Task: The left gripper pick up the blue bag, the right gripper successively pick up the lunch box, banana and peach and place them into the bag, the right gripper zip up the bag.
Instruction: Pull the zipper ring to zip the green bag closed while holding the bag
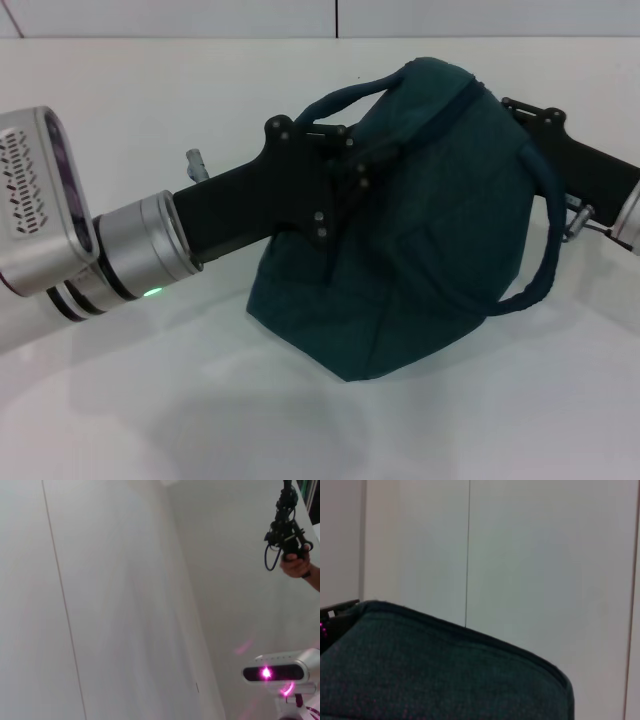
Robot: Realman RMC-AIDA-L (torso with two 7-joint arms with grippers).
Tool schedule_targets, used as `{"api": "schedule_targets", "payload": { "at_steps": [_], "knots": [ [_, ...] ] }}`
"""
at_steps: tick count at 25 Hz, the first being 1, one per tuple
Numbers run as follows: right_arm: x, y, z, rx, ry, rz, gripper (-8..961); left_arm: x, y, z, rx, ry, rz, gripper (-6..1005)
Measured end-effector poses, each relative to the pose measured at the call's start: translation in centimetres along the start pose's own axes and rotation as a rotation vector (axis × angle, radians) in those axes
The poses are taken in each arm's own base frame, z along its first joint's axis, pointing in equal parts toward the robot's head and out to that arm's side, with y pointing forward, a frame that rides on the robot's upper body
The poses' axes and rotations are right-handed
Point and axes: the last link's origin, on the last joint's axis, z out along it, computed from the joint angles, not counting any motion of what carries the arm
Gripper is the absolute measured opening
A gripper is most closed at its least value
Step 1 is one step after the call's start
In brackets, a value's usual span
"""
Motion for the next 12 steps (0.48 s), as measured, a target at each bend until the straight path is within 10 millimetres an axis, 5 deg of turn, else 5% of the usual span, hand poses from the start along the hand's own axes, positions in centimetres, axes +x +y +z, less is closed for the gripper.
{"api": "schedule_targets", "payload": {
  "at_steps": [12],
  "knots": [
    [-0.07,-0.09,-0.5,0.012,-0.017,0.009,410,-0.09,0.1,-0.28,-0.003,-0.007,0.012,47]
  ]
}}
